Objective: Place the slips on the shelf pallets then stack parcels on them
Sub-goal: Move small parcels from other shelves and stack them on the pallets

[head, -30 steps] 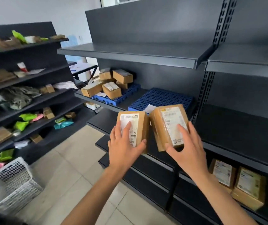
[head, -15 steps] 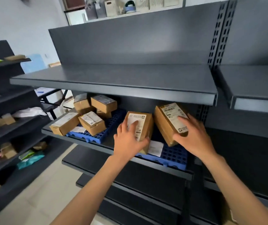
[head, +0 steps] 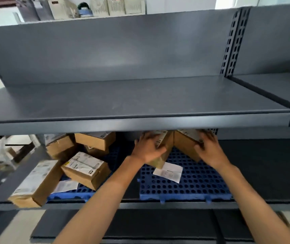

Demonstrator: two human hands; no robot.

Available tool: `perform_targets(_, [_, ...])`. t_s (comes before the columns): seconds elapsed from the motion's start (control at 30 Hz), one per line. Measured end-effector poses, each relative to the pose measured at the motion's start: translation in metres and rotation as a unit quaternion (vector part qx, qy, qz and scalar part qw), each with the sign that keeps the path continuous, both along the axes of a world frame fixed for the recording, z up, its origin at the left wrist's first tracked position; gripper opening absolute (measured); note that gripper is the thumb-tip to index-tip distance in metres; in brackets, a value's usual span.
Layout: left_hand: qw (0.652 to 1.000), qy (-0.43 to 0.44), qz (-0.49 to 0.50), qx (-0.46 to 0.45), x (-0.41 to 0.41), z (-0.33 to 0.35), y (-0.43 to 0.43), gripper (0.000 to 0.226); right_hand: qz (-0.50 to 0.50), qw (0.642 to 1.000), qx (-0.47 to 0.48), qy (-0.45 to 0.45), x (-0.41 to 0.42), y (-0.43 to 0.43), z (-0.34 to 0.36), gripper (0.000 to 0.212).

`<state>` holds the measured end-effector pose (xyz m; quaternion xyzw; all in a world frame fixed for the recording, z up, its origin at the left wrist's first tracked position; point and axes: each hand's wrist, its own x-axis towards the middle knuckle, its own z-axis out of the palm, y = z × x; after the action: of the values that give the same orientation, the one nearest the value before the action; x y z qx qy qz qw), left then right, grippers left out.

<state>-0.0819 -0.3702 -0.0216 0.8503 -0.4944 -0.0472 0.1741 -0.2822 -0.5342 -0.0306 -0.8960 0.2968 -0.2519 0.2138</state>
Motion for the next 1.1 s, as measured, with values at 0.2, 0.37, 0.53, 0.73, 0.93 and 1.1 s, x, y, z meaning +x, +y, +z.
perform_targets(0.2, [0.977,-0.049,-0.057,-0.199,-0.016,0.001,0.013,0.044,-0.073,0.995,-0.02,-0.072,-0.028,0.052,-0.014,0.057])
perform_targets(0.37, [0.923,0.064,-0.218,-0.309,-0.091,-0.006,0.011,0.03,-0.167,0.982,0.001,-0.084,-0.084,0.1,-0.038,0.051])
perform_targets(0.53, [0.887,0.185,-0.34,-0.251,-0.18,-0.032,-0.007,0.023,-0.247,0.967,0.018,-0.062,-0.152,0.132,-0.06,0.044])
perform_targets(0.73, [0.855,0.234,-0.439,-0.148,-0.298,-0.08,-0.032,0.026,-0.365,0.925,0.109,0.008,-0.267,0.153,-0.109,0.045])
perform_targets(0.93, [0.87,0.25,-0.422,-0.061,-0.371,-0.139,-0.072,0.028,-0.402,0.897,0.177,0.045,-0.347,0.142,-0.146,0.044])
perform_targets(1.1, [0.895,0.282,-0.344,-0.023,-0.405,-0.178,-0.111,0.024,-0.384,0.9,0.195,0.069,-0.393,0.103,-0.165,0.045])
